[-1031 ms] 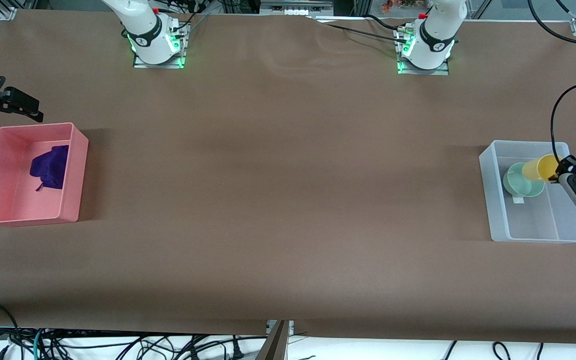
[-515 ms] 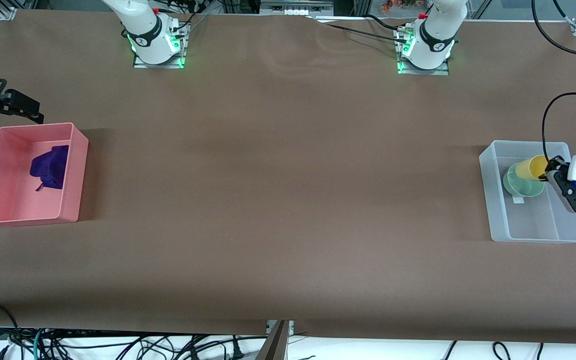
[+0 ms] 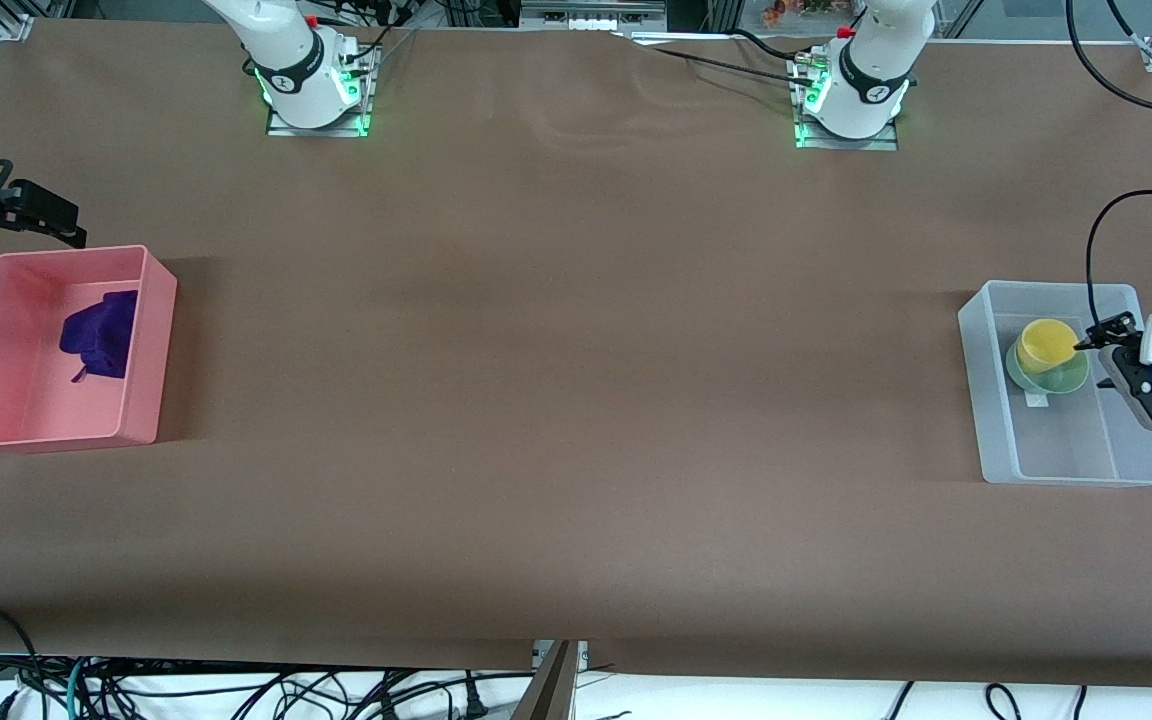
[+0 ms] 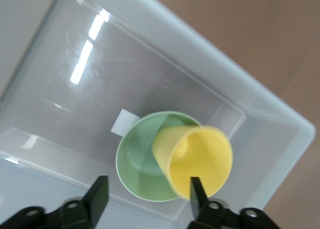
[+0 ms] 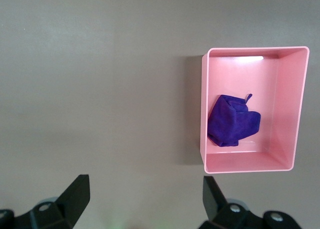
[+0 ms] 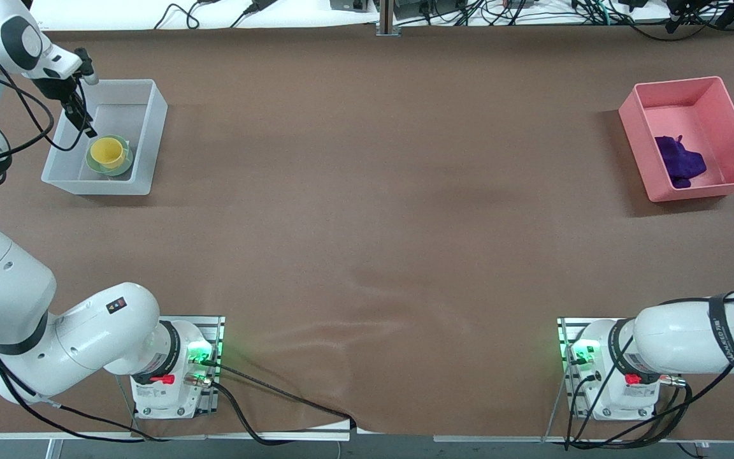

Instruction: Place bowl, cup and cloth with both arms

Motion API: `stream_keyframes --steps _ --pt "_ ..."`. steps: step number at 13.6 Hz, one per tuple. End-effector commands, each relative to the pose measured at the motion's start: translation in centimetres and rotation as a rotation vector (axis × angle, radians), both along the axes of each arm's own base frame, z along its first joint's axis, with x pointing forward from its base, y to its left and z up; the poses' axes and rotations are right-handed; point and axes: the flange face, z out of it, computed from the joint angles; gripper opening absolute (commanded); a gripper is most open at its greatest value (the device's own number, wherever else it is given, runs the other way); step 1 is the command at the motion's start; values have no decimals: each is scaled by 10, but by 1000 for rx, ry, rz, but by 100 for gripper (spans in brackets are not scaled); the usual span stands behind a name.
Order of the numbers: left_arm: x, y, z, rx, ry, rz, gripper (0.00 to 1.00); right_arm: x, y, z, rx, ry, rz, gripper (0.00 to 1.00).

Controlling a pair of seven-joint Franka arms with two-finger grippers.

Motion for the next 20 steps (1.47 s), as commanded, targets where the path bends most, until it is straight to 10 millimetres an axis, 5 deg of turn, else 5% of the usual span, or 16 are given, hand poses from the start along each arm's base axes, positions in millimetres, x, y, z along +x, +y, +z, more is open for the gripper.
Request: stream_keyframes --steps 1,5,10,13,15,16,18,20 --pt "3 -42 73 71 -21 -6 100 3 -1 5 -16 -3 -2 100" --pt "5 -109 149 134 -42 236 100 3 -1 5 -13 -3 -4 100" --pt "12 -179 205 126 -69 520 100 3 -1 5 -9 -3 -4 100" --pt "-2 -243 249 148 -45 638 100 3 -1 5 -12 -3 -4 100" --pt "-24 -268 284 154 -85 745 100 3 -1 5 -15 -3 -4 100" --pt "-36 -299 291 159 -97 765 100 3 0 4 -13 -1 -2 100" --pt "-48 -294 306 179 -126 884 100 3 -1 5 -12 -3 -4 100" --pt "-51 -282 295 110 -127 930 100 3 -1 4 -12 -1 -2 100"
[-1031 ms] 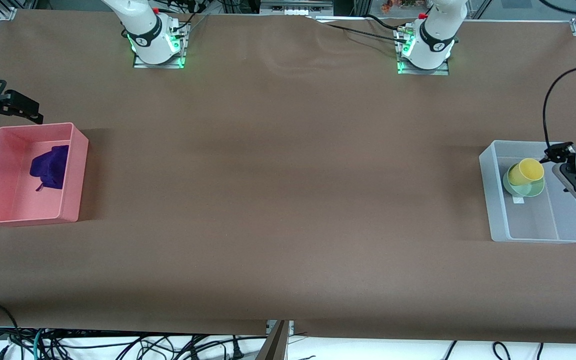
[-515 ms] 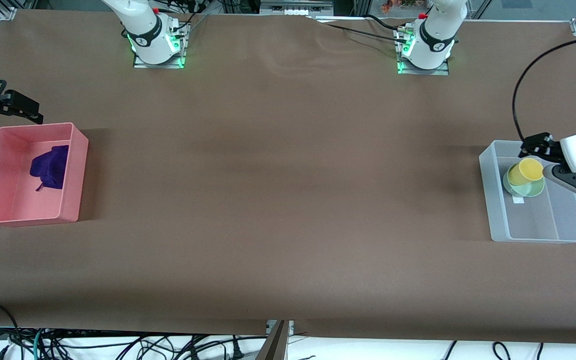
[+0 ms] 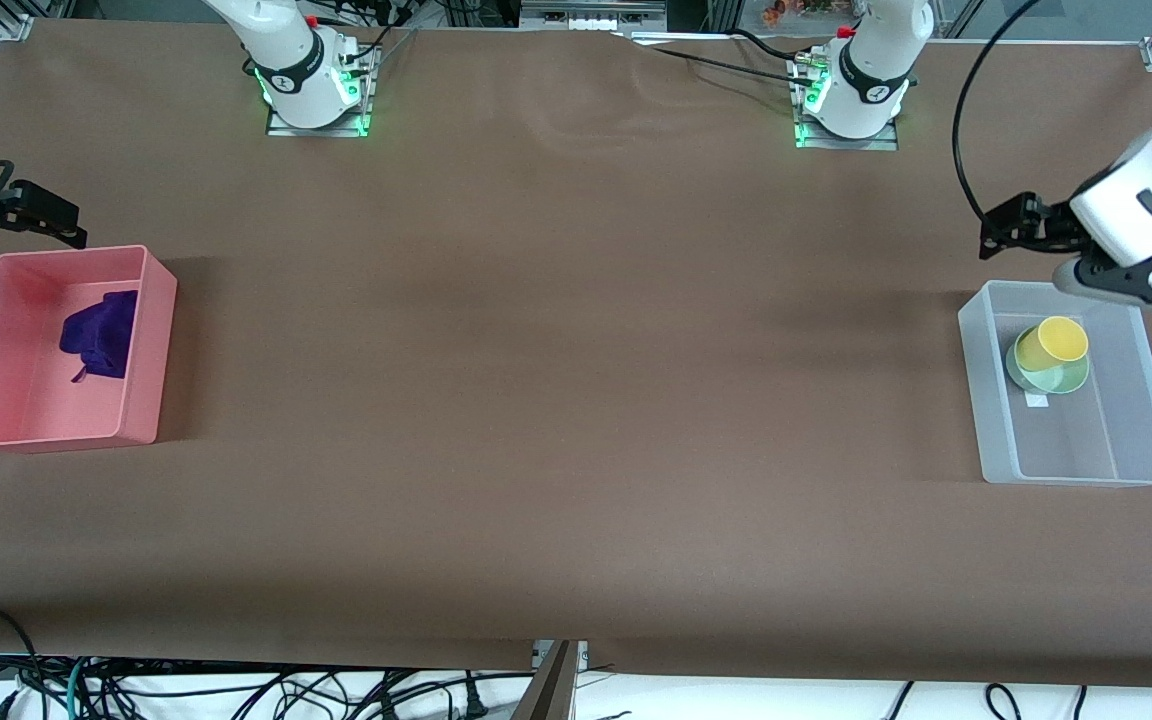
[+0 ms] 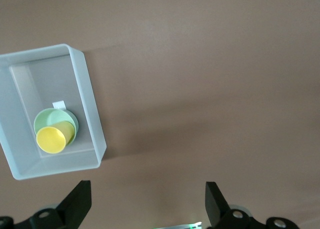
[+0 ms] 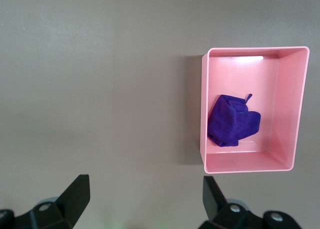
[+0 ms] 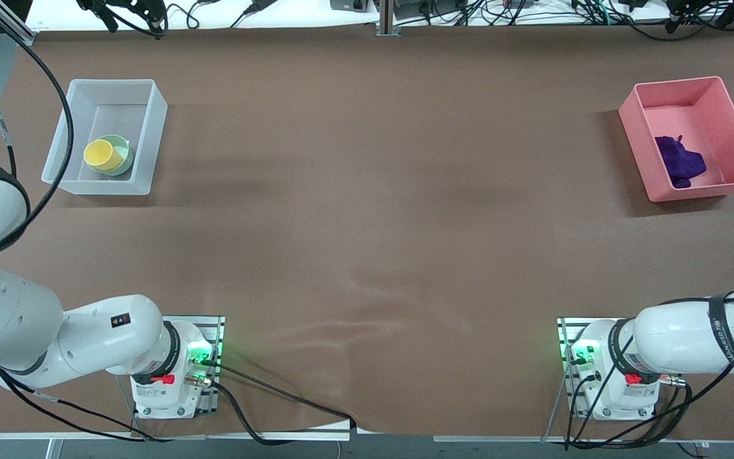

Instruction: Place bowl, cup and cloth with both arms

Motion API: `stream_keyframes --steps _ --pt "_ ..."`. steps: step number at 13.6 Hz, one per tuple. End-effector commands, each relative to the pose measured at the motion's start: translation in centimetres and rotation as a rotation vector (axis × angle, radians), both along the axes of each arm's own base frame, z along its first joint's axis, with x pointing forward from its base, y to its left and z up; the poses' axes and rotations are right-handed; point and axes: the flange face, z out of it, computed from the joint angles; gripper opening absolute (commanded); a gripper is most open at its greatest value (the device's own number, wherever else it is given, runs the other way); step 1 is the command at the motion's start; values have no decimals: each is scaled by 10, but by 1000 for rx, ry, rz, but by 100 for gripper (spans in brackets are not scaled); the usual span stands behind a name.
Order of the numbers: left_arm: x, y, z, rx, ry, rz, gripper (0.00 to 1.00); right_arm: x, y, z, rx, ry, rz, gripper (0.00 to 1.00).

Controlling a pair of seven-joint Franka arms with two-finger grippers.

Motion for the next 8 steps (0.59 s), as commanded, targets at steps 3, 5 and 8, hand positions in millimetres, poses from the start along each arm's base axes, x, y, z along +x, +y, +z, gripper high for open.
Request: stream_keyframes --steps 3,5,8 --pt "-19 22 -34 -27 -104 78 100 2 -1 6 -9 -4 -4 100" --pt "-21 23 -34 -8 -100 66 100 3 -1 5 -9 -2 -4 100" --pt "-18 23 -33 22 -105 56 100 2 -1 6 -8 -4 -4 100"
